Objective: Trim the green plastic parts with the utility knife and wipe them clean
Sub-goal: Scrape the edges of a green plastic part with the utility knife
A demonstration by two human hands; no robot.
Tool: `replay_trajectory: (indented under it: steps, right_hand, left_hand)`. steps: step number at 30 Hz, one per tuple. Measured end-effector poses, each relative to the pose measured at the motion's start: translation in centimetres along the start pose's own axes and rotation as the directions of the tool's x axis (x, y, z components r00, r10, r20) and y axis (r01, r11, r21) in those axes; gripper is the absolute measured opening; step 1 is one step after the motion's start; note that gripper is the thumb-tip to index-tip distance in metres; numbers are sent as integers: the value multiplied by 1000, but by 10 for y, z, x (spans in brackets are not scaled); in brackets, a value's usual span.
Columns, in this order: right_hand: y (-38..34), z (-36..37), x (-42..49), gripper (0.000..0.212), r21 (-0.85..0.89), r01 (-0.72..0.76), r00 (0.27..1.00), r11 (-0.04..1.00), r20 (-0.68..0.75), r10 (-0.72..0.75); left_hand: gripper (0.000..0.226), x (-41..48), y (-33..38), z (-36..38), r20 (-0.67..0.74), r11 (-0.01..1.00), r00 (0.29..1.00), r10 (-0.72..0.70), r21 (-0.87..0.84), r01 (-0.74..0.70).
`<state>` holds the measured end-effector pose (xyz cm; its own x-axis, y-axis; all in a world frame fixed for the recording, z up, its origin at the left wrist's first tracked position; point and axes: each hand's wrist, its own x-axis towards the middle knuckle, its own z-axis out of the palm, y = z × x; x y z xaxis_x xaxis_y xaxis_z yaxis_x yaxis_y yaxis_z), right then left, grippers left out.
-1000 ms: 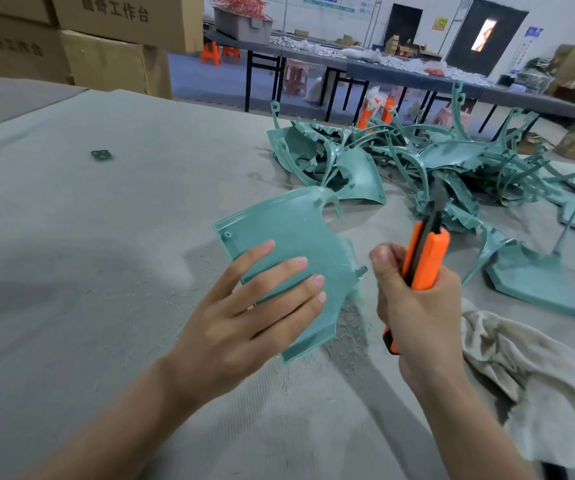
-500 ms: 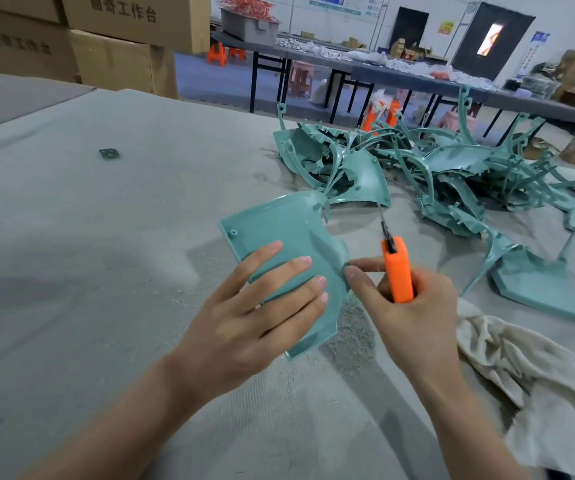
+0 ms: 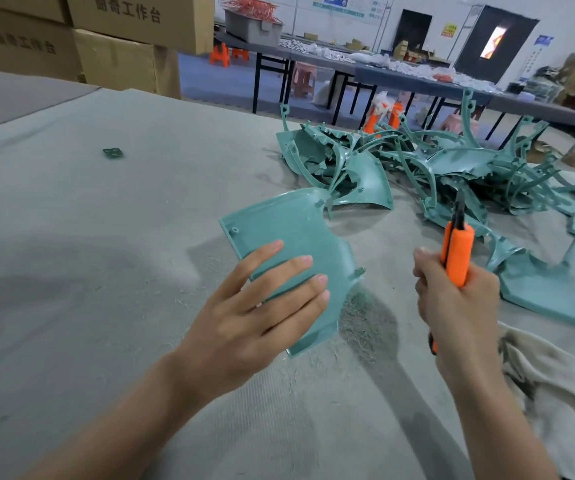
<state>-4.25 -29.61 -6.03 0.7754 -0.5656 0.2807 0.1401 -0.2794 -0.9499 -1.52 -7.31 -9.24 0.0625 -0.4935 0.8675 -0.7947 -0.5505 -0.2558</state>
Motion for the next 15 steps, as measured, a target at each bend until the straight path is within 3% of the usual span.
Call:
replay_trajectory:
  steps: [3, 6, 10, 15]
  right_hand:
    - [4, -1, 5, 25, -126, -25, 999, 992, 44, 31]
    - [1, 3, 1, 28, -69, -49, 984, 996, 165, 60]
    - [-1, 6, -5, 11, 9, 152, 977, 988, 149, -152]
    - [0, 10, -10, 35, 15, 296, 911, 955, 296, -287]
  left_hand:
    - [19, 1, 0, -1, -11, 1000, 1000, -7, -11, 7]
    - [24, 4, 2, -4, -2, 998, 1000, -1, -67, 1]
    - [28, 8, 5, -6, 33, 993, 998, 60, -100, -56]
    - [22, 8, 16, -3, 56, 981, 984, 171, -108, -164]
